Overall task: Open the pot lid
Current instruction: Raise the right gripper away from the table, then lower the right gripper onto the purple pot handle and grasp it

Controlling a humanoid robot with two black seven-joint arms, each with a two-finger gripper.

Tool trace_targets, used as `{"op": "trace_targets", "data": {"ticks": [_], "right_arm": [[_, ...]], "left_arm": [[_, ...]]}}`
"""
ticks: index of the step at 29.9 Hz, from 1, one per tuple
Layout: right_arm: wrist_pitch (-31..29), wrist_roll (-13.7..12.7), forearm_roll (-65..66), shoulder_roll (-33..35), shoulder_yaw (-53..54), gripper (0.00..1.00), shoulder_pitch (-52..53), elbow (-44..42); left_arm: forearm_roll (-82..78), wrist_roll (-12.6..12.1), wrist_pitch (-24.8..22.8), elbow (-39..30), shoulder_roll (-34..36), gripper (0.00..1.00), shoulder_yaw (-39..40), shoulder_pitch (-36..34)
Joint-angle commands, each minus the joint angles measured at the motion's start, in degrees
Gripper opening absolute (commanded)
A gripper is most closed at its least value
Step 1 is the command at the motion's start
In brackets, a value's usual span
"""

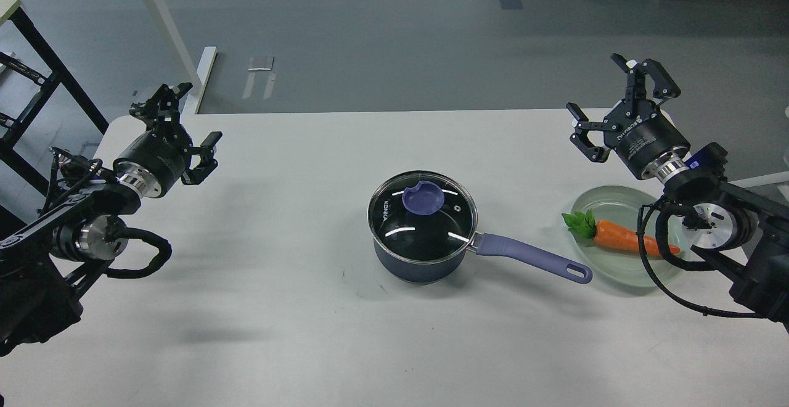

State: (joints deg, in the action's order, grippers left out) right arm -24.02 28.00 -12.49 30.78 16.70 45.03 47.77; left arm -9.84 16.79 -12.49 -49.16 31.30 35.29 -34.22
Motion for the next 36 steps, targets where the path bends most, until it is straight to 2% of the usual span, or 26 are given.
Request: {"op": "trace_targets", "data": {"ticks": [1, 14, 15, 17, 22, 25, 26, 29, 30, 36], "right_arm": [[0.3, 0.0, -0.1, 0.1, 0.0, 1.0, 0.0, 0.1], [0.6, 0.0, 0.7, 0.3, 0.0, 1.0, 0.0, 0.1], [0.4, 0.0, 2.2, 3.3, -0.2, 1.0, 0.0, 1.7], [0.4, 0.0, 5.4, 6.2, -0.1, 1.0, 0.8, 4.2], [0.5, 0.0, 21.3, 15.6, -0.1, 1.0, 6.7, 13.6], [0.5, 0.0, 22.9, 16.6, -0.1, 1.0, 7.4, 14.7], [0.5, 0.0, 33.1, 21.9, -0.3, 1.0, 11.4, 22.2], [0.5, 0.0, 35.5, 23.0, -0.3, 1.0, 12.3, 23.9], [0.5, 0.0, 49.3, 26.1, -1.5, 1.0, 15.8, 30.9], [0.5, 0.0, 74.1, 28.8, -9.7, 1.0, 23.0, 40.5]], "left_arm": [[-0.1, 0.1, 0.0, -0.1, -0.1, 0.99, -0.2, 0.0], [0.0, -0.4, 0.0, -0.2, 0.1, 0.99, -1.0, -0.8], [0.0, 0.7, -0.3, 0.0, 0.3, 0.99, -1.2, -1.3], [-0.2, 0.6, -0.3, 0.0, 0.3, 0.99, -1.3, -1.7], [-1.1, 1.5, -0.4, -0.5, 0.2, 0.99, -1.4, -1.9], [-1.1, 1.9, -0.4, -0.6, 0.2, 0.99, -1.4, -1.9], [-1.5, 3.3, -0.1, -1.1, -0.2, 0.99, -1.4, -1.9], [-1.5, 3.4, -0.1, -1.5, -0.3, 0.99, -1.4, -1.9], [-1.5, 3.4, 0.0, -2.8, -0.3, 0.99, -1.4, -1.9], [-1.5, 3.4, 0.0, -3.1, -0.3, 0.99, -1.4, -2.0]]}}
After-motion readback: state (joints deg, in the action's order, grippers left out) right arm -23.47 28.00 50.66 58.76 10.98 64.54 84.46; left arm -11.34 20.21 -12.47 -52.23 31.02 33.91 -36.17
